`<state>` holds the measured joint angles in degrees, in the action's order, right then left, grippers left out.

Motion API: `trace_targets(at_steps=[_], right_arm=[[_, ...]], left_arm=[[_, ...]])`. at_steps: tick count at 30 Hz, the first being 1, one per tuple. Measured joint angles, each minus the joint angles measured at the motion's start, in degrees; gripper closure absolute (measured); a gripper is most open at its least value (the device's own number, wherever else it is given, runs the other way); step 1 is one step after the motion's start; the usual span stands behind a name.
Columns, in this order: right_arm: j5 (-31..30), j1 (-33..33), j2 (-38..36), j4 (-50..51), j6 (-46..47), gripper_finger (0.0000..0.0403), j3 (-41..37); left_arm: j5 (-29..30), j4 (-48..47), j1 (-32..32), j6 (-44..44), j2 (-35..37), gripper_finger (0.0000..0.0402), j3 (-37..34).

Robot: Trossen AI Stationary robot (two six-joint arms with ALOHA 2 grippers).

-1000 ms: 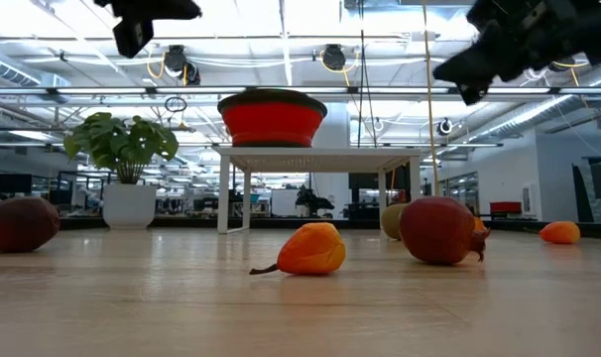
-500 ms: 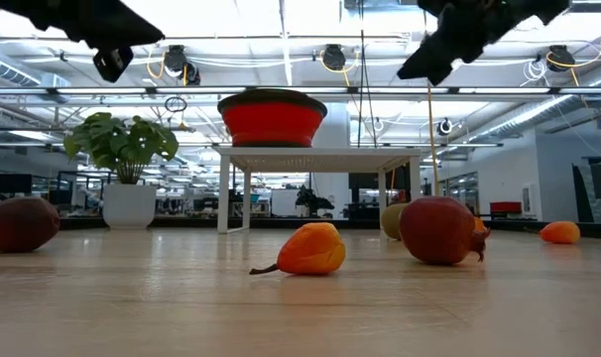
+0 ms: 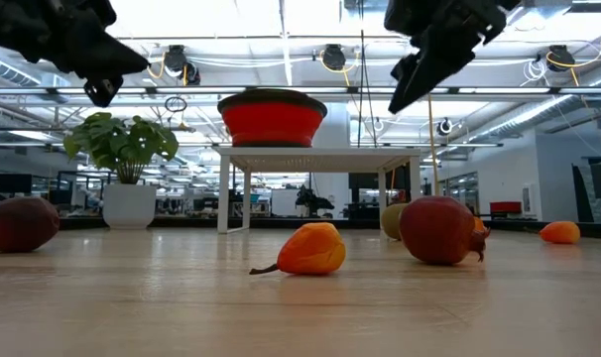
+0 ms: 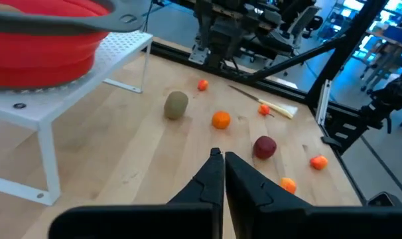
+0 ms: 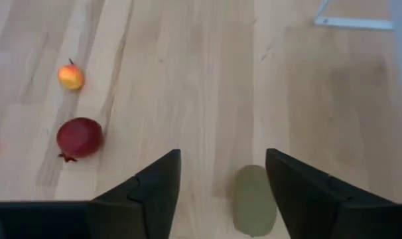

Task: Pick & Place Fruit
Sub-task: Put the kiwi into the red strainer bowl

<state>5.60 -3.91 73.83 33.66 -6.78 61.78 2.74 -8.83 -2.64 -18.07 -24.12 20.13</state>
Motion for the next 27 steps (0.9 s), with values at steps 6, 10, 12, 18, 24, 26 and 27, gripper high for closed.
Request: trace_targets(at_steps=[6, 10, 12, 18, 24, 26, 27], right_arm=[[-3.0, 0.3, 5.1, 2.1, 1.7, 0.0148, 0.1], [-4.5, 0.2, 7.8, 4.8, 2.9, 0.0127, 0.1], [-4.3, 0.3, 8.8, 5.5, 2.8, 0.0119, 0.1], [-4.3, 0.3, 9.9, 5.4, 1.4, 0.0111, 0.1], [-4.3, 0.3, 9.4, 4.3, 0.2, 0.0118, 0.0], [-4.3, 0.3, 9.8, 4.1, 0.5, 0.0118, 0.0], [-4.3, 0.3, 9.9, 4.2, 0.9, 0.0117, -0.1]], left_arm=[[0.1, 0.0, 1.2, 0.7, 2.1, 0.0399, -1.3], [0.2, 0.1, 1.6, 1.0, 2.2, 0.039, -1.3], [0.2, 0.1, 1.7, 1.0, 2.1, 0.0385, -1.3], [0.2, 0.1, 1.7, 0.9, 2.1, 0.0393, -1.3], [0.2, 0.1, 1.7, 0.8, 2.1, 0.0391, -1.3], [0.3, 0.1, 1.7, 0.8, 2.1, 0.0384, -1.3], [0.3, 0.1, 1.7, 0.8, 2.1, 0.0382, -1.3]])
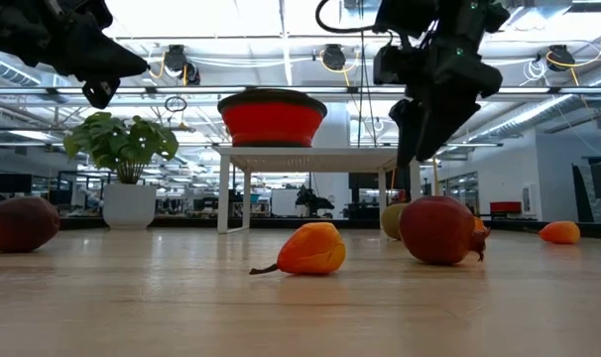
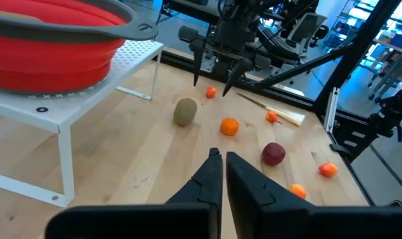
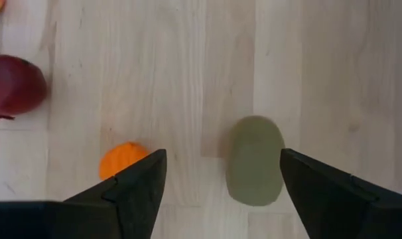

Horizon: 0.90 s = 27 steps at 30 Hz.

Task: Pick & Place Fruit
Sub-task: Put the kiwi into the red strainer bowl

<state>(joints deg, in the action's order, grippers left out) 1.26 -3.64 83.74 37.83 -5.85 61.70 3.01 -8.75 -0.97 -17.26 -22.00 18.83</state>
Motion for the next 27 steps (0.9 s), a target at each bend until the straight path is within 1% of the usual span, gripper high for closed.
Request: trace_targets(at_steps=[2, 6, 10, 17, 24, 27], right_arm=[[-0.6, 0.0, 0.7, -0.8, 0.7, 0.0114, -0.3], [-4.4, -0.1, 2.0, -1.2, 0.6, 0.0108, -1.1], [-4.3, -0.8, 3.7, -3.8, 1.0, 0.0109, -2.1], [-4.2, -2.2, 4.4, -7.8, 0.8, 0.0106, -3.8], [-4.2, -3.1, 4.4, -11.2, 2.1, 0.0105, -7.5], [-4.2, -3.1, 4.4, -14.1, 1.9, 0.0105, -9.3]], left_arm=[[0.0, 0.0, 0.0, 0.1, 0.0, 0.0382, 0.0], [0.0, 0.0, 0.0, 0.4, 0.0, 0.0392, 0.0], [0.0, 0.0, 0.0, 0.4, 0.0, 0.0399, 0.0], [0.0, 0.0, 0.0, 0.6, 0.0, 0.0381, 0.0], [0.0, 0.0, 0.0, 0.6, 0.0, 0.0399, 0.0], [0.0, 0.0, 0.0, 0.6, 0.0, 0.0396, 0.0]])
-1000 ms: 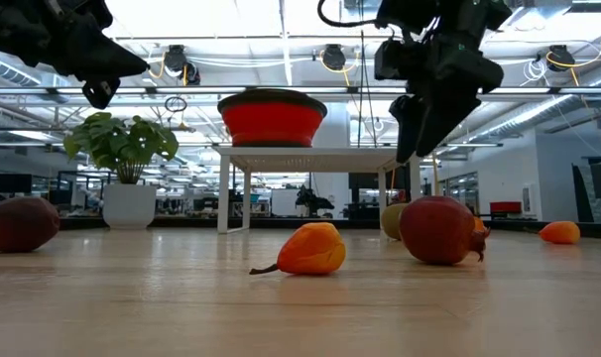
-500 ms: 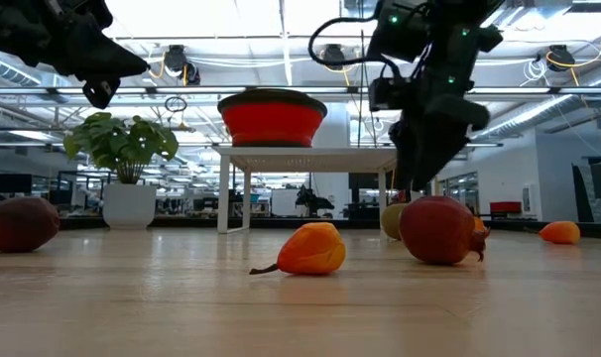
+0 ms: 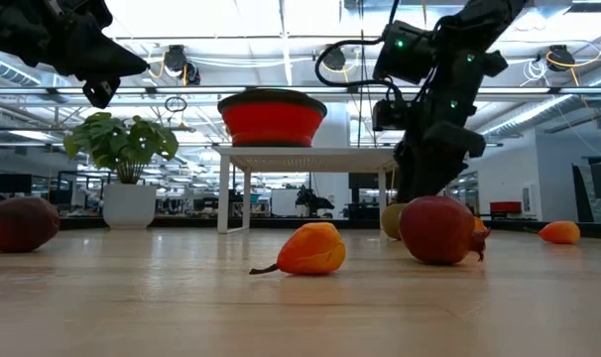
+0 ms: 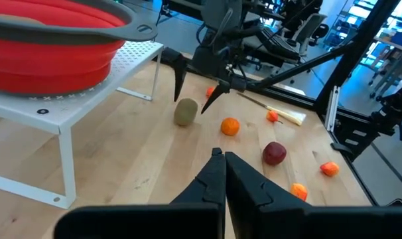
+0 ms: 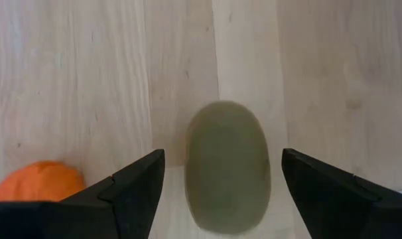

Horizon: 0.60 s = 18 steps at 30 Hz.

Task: Pick & Place Fruit
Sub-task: Put the kiwi into the red strainer bowl

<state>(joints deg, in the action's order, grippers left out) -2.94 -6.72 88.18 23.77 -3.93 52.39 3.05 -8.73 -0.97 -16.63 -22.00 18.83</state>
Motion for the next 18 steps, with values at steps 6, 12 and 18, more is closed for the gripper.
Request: trace_targets(at_steps=[6, 12, 18], right_arm=[[0.0, 0.0, 0.0, -5.0, 0.2, 0.0105, -3.0], [0.0, 0.0, 0.0, -6.8, 0.2, 0.0107, -6.3], [-0.2, 0.0, 0.0, -8.0, 0.2, 0.0116, -7.5]], left_arm=[[0.0, 0.0, 0.0, 0.0, 0.0, 0.0381, 0.0], [0.0, 0.0, 0.0, 0.0, 0.0, 0.0398, 0.0], [0.0, 0.0, 0.0, 0.0, 0.0, 0.0388, 0.0]])
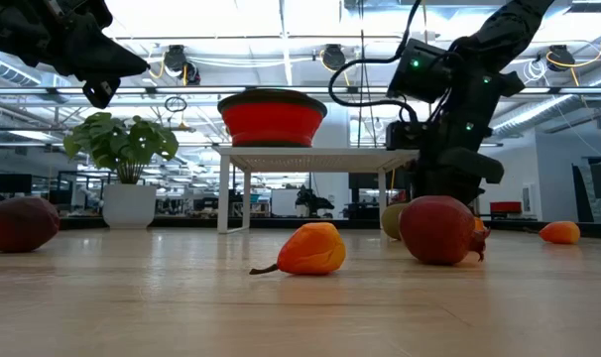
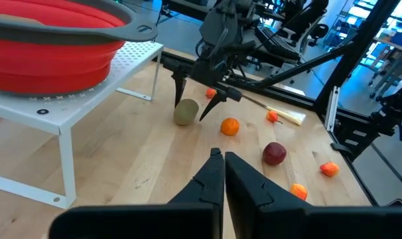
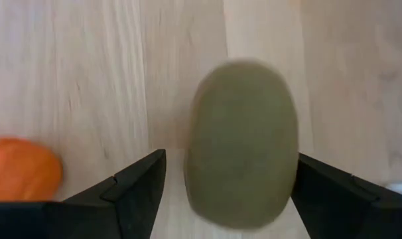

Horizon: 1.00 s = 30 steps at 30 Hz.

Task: Pick & Place Fruit
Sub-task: Put the kiwi into the red strainer bowl

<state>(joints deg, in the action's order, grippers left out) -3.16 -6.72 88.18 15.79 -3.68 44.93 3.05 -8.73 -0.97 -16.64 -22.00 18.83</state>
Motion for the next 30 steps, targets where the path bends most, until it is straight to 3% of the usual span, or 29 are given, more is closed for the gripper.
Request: trace_targets(at_steps=[10, 21, 30], right_arm=[[0.0, -0.1, 0.0, -4.1, 0.1, 0.0139, 0.0], [0.0, -0.1, 0.0, -4.0, 3.5, 0.0212, 0.0], [0.3, 0.1, 0.0, -6.0, 4.7, 0.0209, 0.0]], left_arm=[[0.0, 0.0, 0.0, 0.0, 0.0, 0.0392, 0.0], [0.0, 0.0, 0.0, 0.3, 0.0, 0.0381, 0.0], [0.0, 0.0, 0.0, 0.4, 0.0, 0.04, 0.0]])
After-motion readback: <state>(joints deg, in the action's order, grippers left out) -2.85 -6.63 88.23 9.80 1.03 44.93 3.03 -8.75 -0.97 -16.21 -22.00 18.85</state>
